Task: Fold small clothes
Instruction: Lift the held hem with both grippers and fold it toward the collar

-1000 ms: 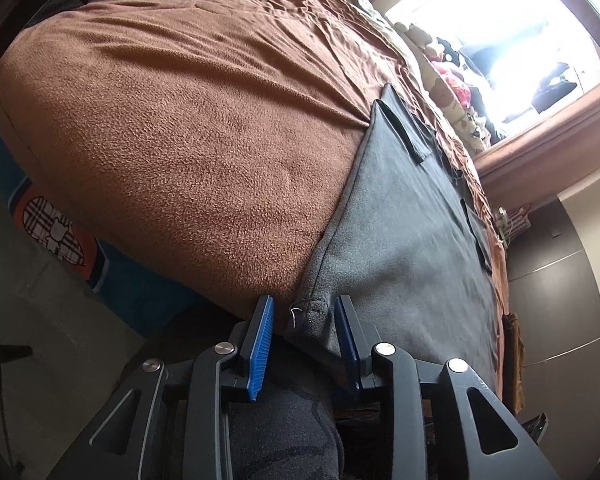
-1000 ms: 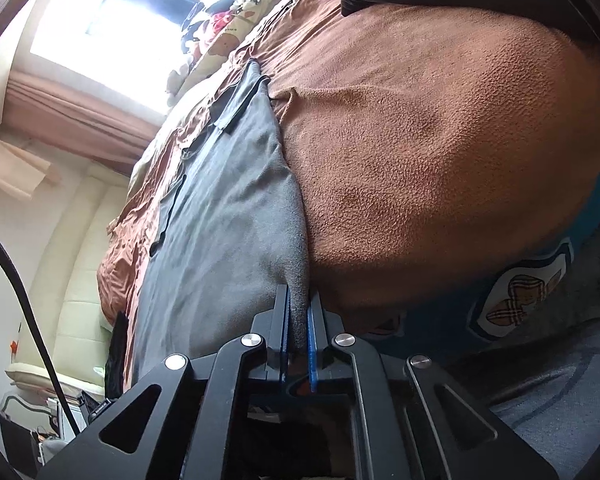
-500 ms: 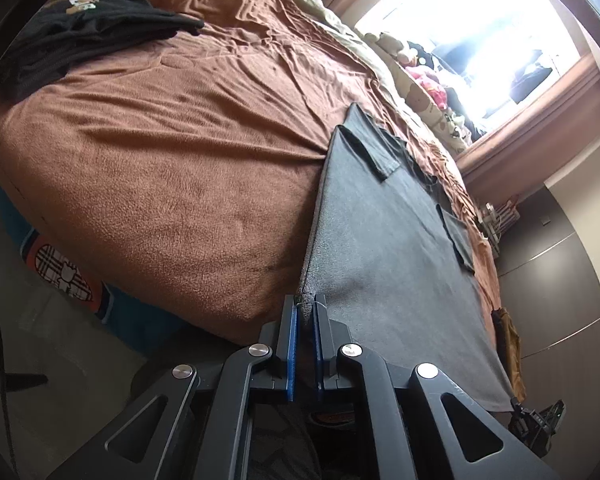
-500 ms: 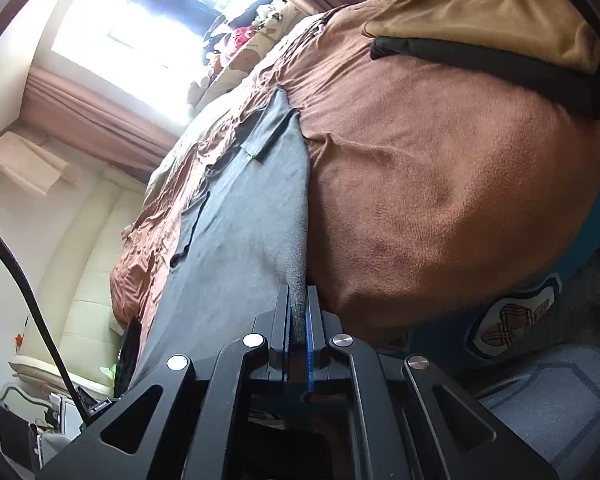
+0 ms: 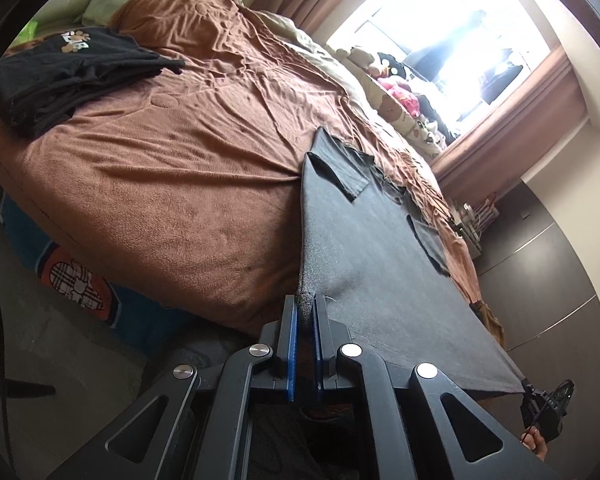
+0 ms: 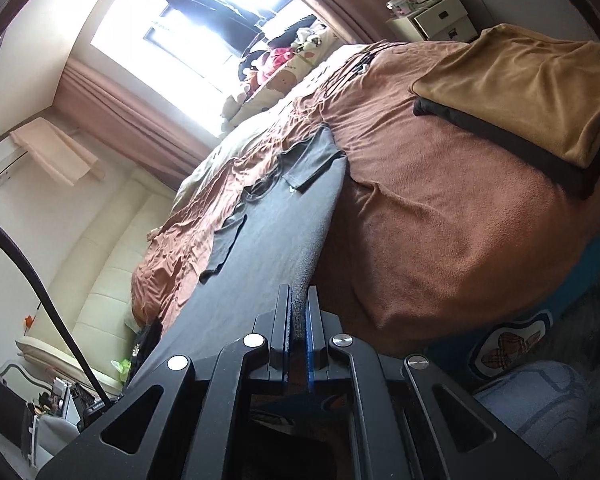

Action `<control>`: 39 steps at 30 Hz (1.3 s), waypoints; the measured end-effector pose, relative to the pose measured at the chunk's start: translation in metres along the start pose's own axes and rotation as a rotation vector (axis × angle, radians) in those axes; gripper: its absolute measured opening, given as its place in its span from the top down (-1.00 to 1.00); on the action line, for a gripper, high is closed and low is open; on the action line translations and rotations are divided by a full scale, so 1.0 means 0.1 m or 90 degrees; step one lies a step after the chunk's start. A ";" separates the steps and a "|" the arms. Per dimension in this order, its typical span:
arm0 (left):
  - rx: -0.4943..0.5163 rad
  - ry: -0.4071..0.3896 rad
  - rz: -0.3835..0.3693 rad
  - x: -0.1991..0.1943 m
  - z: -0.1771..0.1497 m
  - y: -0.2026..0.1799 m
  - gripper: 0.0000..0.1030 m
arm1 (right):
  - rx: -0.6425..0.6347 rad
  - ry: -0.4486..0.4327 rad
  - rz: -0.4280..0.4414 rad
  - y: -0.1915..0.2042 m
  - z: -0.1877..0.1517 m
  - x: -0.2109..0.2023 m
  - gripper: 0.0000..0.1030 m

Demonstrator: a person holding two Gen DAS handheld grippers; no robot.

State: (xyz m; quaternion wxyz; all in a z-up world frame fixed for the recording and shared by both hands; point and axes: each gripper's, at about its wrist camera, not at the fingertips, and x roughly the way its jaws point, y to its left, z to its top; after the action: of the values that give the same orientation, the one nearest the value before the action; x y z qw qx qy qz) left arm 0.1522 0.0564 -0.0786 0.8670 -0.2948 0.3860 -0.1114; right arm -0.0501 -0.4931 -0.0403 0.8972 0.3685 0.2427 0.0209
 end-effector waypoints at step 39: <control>0.024 -0.072 -0.068 -0.73 0.05 -0.31 0.87 | -0.034 -0.036 0.039 -0.04 0.07 -0.32 0.96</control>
State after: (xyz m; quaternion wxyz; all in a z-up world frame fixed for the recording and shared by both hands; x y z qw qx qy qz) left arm 0.1079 0.0645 -0.0134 0.8855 -0.3047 0.3179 -0.1482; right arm -0.0755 -0.5077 -0.0250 0.9120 0.3521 0.2054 0.0446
